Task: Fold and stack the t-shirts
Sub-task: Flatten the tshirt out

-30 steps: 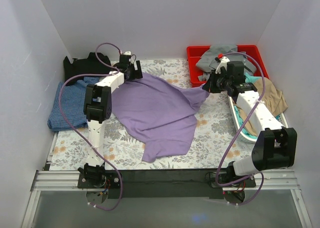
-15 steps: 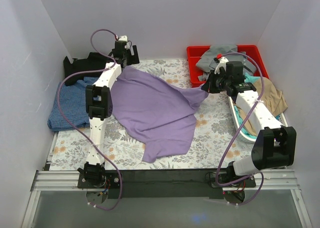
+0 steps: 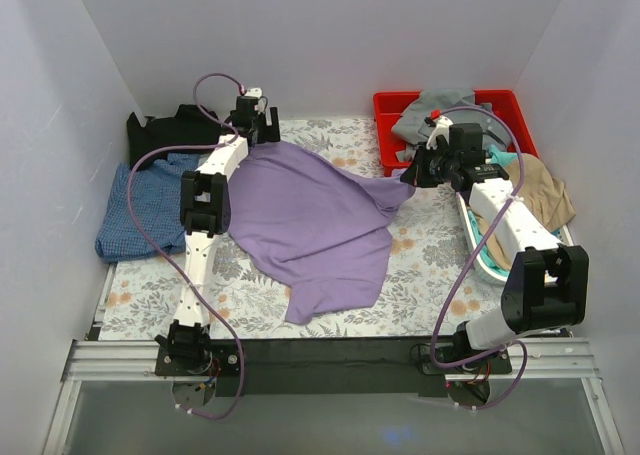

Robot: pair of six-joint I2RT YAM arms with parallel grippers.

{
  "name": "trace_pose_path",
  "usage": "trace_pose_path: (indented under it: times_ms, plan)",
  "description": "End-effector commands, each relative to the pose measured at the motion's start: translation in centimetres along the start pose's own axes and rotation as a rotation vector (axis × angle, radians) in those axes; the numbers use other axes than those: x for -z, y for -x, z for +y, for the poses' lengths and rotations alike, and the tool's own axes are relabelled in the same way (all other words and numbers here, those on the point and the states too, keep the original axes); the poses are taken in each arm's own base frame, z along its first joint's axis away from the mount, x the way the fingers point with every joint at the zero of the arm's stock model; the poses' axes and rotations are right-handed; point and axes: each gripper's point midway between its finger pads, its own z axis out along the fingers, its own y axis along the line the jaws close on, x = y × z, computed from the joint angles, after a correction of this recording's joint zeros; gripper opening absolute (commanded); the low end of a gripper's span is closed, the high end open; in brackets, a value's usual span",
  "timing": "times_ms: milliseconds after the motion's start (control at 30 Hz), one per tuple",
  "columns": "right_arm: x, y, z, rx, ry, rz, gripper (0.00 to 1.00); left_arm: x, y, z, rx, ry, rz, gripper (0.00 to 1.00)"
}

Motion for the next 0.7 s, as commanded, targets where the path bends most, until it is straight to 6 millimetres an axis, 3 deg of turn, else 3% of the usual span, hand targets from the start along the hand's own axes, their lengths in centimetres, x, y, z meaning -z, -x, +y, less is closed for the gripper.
trace_pose_path:
  times_ms: [0,100,200,233,300,533,600,667]
  plan:
    - [-0.1,1.5,1.0,0.025,0.044,-0.038,0.01,-0.8,-1.0,2.4,-0.025,0.047,0.022,0.89]
    - [-0.1,1.4,1.0,0.017,0.045,-0.035,0.01,-1.3,-2.8,2.6,-0.038,0.037,0.058,0.87]
    - [-0.1,1.5,1.1,0.021,0.047,-0.037,0.01,-1.5,-4.4,2.2,-0.032,0.003,0.103,0.44]
    - [-0.1,1.6,1.0,0.022,0.047,-0.037,0.01,-1.5,-4.7,2.0,-0.032,-0.005,0.113,0.21]
    - [-0.2,1.4,1.1,0.019,0.052,-0.032,0.01,-1.4,-4.5,1.7,-0.025,-0.015,0.116,0.0]
    - [0.2,1.5,1.3,0.023,0.054,-0.04,0.01,0.1,-4.1,0.8,0.003,-0.056,0.141,0.0]
    - [0.3,1.5,1.3,0.024,0.054,-0.043,0.01,1.0,-3.0,0.4,0.021,-0.068,0.127,0.0]
    - [0.3,1.4,1.4,0.025,0.057,-0.042,0.01,2.8,-0.6,-0.1,0.037,-0.086,0.087,0.0]
